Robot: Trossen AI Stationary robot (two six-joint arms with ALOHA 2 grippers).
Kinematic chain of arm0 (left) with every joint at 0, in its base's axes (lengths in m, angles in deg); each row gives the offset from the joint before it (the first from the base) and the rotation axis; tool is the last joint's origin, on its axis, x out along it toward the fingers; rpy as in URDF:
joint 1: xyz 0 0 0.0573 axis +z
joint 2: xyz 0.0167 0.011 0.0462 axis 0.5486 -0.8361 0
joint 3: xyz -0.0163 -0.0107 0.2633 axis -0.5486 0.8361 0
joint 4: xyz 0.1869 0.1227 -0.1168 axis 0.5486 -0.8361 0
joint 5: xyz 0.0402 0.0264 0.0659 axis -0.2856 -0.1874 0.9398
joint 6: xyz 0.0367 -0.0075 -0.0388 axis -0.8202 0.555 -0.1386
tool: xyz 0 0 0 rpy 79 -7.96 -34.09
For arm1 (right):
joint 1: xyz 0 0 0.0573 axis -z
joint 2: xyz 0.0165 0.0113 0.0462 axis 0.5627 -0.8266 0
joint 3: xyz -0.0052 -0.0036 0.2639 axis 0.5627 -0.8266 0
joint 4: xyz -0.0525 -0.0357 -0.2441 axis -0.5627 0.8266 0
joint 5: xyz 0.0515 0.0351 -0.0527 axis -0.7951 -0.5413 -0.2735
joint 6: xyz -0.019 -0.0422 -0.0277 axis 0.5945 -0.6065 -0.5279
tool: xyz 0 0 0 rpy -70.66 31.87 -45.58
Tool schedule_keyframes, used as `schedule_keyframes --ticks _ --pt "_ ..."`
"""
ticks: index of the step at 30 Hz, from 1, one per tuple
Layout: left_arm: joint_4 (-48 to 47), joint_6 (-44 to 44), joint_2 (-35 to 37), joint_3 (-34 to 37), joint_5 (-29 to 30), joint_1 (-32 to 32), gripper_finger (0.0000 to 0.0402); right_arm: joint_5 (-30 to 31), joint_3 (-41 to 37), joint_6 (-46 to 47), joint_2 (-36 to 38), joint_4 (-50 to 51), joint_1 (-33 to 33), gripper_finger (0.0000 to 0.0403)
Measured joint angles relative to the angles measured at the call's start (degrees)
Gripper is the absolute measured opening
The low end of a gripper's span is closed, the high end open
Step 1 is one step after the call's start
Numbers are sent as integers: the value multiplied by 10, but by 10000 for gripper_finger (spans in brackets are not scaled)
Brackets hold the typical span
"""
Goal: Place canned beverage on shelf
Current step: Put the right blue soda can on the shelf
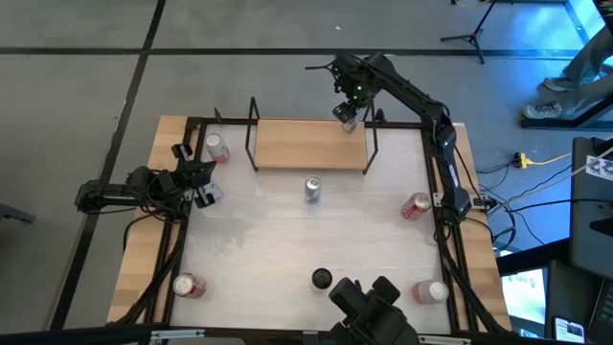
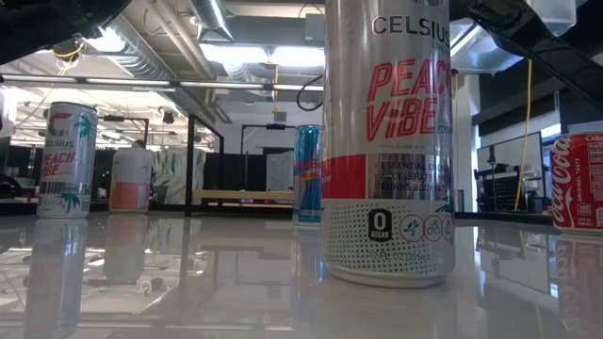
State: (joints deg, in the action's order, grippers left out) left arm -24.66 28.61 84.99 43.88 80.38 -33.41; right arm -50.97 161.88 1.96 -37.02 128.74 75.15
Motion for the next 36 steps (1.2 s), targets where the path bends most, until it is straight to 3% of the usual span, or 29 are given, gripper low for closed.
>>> schedule_keyframes --ticks 24,36 --pt "0 -1 0 0 0 0 7 -4 -25 -15 -1 -16 0 228" --pt "0 -1 0 0 0 0 7 -8 -29 -26 -5 -15 0 306"
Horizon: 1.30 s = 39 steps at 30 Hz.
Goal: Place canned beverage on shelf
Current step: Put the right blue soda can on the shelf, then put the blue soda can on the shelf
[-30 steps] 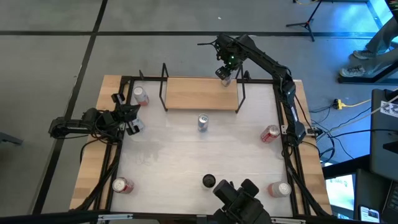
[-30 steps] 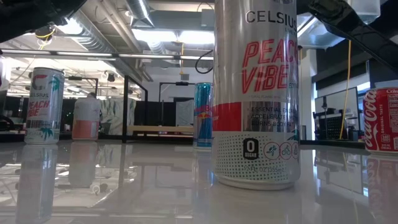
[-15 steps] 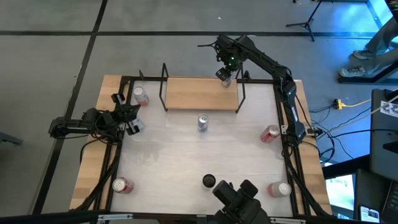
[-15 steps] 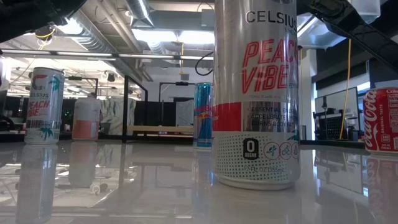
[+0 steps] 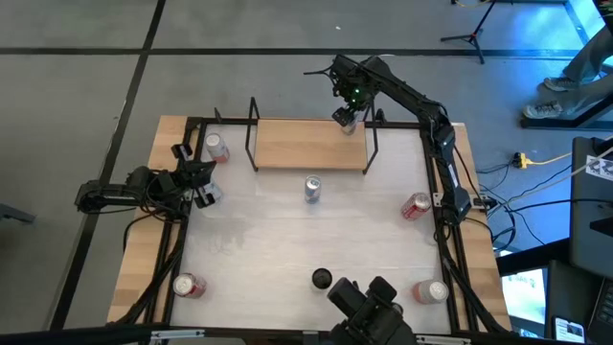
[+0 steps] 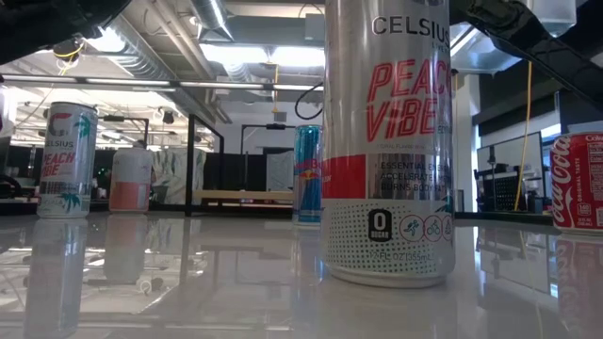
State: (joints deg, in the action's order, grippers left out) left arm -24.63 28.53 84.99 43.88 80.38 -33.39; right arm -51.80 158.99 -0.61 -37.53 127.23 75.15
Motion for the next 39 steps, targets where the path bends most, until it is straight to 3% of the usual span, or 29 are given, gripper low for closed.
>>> schedule_keyframes --ticks 12,21,39 --pt "0 0 0 0 0 0 7 0 58 -2 3 32 -1 324" --pt "2 0 0 0 0 0 7 0 55 1 48 42 -12 324" --pt "2 2 0 0 0 0 7 0 56 -38 78 23 -193 324"
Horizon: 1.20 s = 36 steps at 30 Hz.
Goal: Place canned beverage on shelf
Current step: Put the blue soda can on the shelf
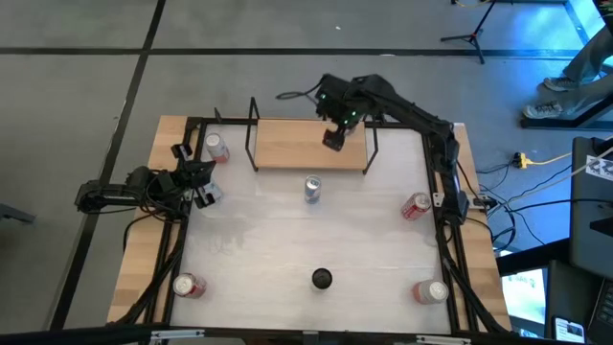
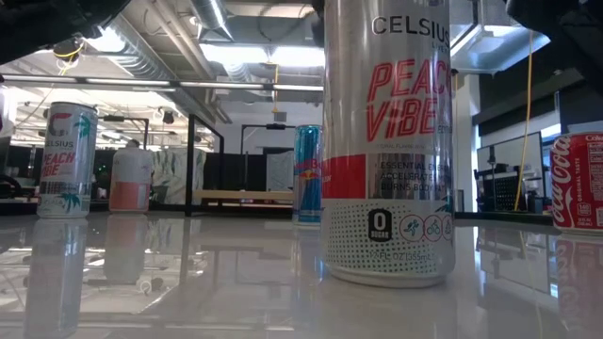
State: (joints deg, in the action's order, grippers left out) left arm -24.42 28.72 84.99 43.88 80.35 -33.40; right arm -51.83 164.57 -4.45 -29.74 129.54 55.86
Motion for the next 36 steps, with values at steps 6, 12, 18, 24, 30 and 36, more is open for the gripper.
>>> schedule_keyframes --ticks 6,12,18,24,30,36 --pt "0 0 0 0 0 0 7 -12 0 -43 0 -9 -55 324" --pt "0 0 0 0 0 0 7 -36 0 -55 0 -31 -104 324" --pt "0 0 0 0 -1 0 7 -36 -29 -55 -7 -56 -146 324" --pt "0 0 0 0 -2 0 7 -35 -76 -55 -6 -83 -161 324" --pt "0 0 0 0 -2 0 7 -34 -129 -54 -6 -118 -164 324" --pt "0 0 0 0 -2 0 7 -34 -164 -49 -6 -147 -164 324"
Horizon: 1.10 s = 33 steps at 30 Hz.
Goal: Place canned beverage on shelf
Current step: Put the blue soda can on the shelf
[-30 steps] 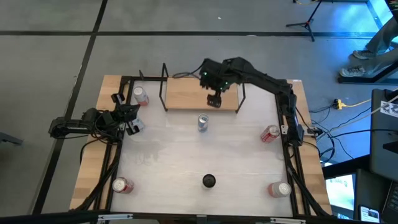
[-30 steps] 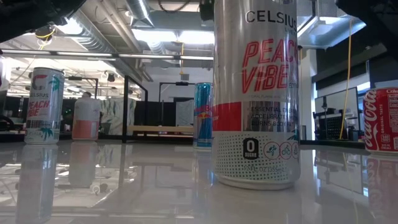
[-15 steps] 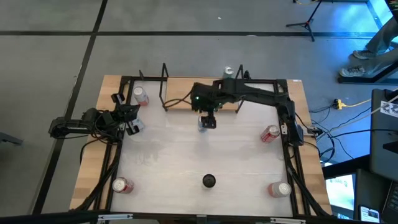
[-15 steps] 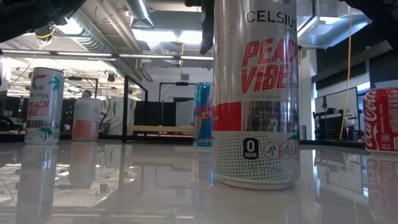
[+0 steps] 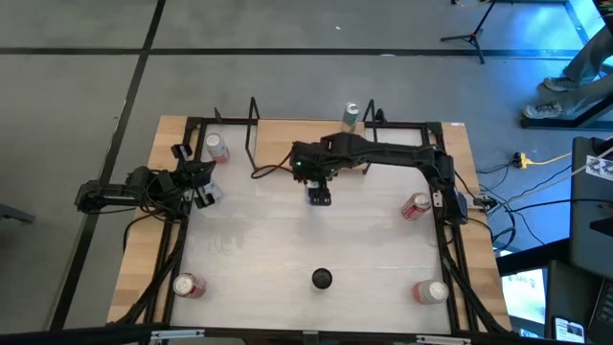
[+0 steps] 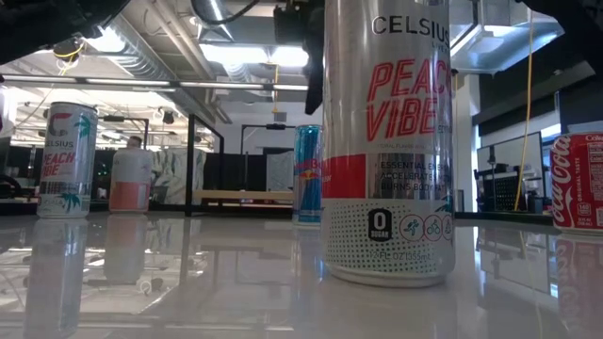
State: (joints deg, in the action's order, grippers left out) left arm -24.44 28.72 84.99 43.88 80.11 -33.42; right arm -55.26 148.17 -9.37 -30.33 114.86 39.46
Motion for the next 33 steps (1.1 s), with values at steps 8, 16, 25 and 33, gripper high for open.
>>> schedule_keyframes --ticks 8,16,25,33 --pt "0 0 0 0 0 0 7 9 -40 2 0 -24 0 324" --pt "0 0 0 0 0 0 7 11 -62 2 0 -56 0 324" --pt "0 0 0 0 0 0 7 11 -89 1 0 -78 0 324" --pt "0 0 0 0 0 0 7 11 -118 -1 0 -100 0 324"
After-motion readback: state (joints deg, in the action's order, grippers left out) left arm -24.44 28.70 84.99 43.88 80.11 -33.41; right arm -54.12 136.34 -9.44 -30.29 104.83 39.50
